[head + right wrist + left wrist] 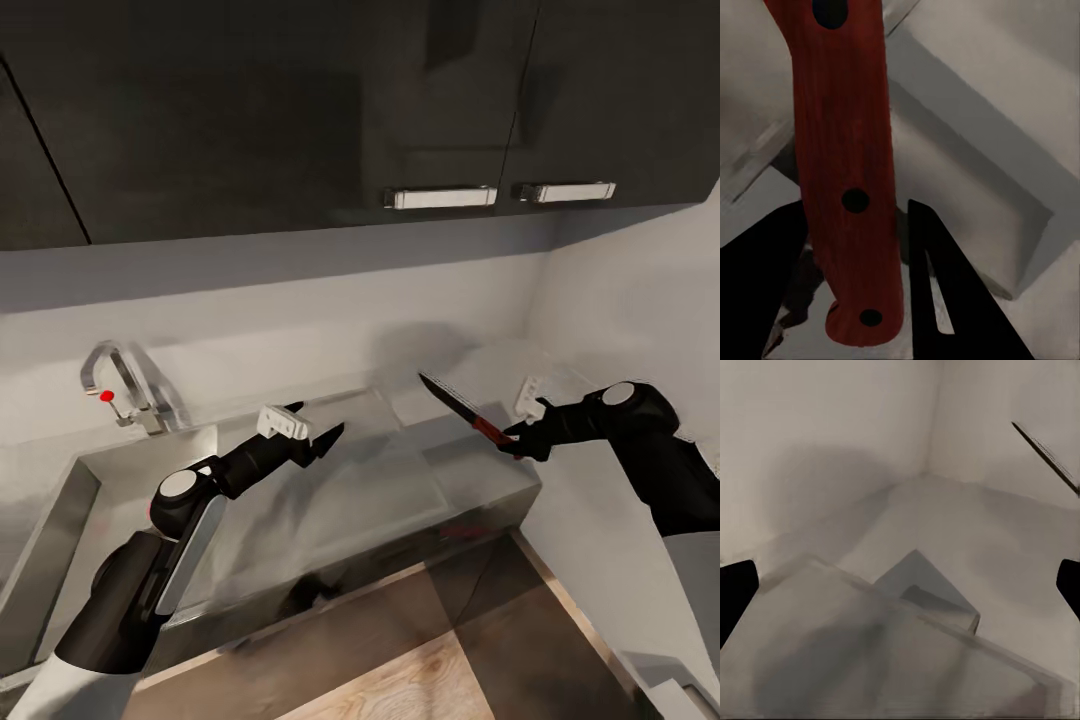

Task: In the kitchen, take the Vidalia onion out of the sink, dice it on the chopping board with the paring knife, put the diced onion into the bowl on the countertop, then place both the paring knife and the chopping board into the sink.

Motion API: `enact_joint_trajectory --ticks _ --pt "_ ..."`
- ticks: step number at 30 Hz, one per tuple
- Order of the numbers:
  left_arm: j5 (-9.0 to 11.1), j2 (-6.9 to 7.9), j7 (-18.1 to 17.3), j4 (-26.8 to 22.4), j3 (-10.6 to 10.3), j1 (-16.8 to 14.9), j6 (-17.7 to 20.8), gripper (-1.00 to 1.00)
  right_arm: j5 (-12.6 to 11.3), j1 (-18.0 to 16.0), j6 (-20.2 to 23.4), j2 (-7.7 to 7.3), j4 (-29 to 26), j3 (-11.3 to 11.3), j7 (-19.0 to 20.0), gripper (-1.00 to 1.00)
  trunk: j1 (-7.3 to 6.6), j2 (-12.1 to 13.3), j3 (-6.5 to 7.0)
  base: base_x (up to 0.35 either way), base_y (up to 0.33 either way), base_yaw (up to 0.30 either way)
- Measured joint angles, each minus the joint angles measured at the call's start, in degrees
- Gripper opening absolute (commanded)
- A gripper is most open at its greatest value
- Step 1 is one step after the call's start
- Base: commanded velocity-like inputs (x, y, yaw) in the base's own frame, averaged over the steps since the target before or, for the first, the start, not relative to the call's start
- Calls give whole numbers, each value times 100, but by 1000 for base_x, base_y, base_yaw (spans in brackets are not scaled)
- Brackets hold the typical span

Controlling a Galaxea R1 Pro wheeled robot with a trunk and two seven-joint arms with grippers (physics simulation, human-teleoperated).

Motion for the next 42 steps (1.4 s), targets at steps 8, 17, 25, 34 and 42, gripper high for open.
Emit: enact_joint_trajectory --ticks 8,17,25,34,42 --pt "132 10 -64 -106 -145 130 -2 100 -231 -92 79 -37 -127 71 59 -100 0 -1 0 0 30 0" --pt "167 9 -64 138 -288 420 233 100 -523 135 79 111 -181 73 66 -100 0 0 0 0 109 0" --pt "171 15 -61 169 -276 677 493 100 -782 151 80 185 -177 64 61 -100 0 0 -5 0 303 2" --pt "174 39 -57 166 -224 968 578 100 -874 150 79 187 -176 64 61 -100 0 0 -55 0 277 179" --pt "174 54 -56 183 -29 1029 576 100 -872 150 77 186 -178 64 62 -100 0 -1 -89 0 29 120"
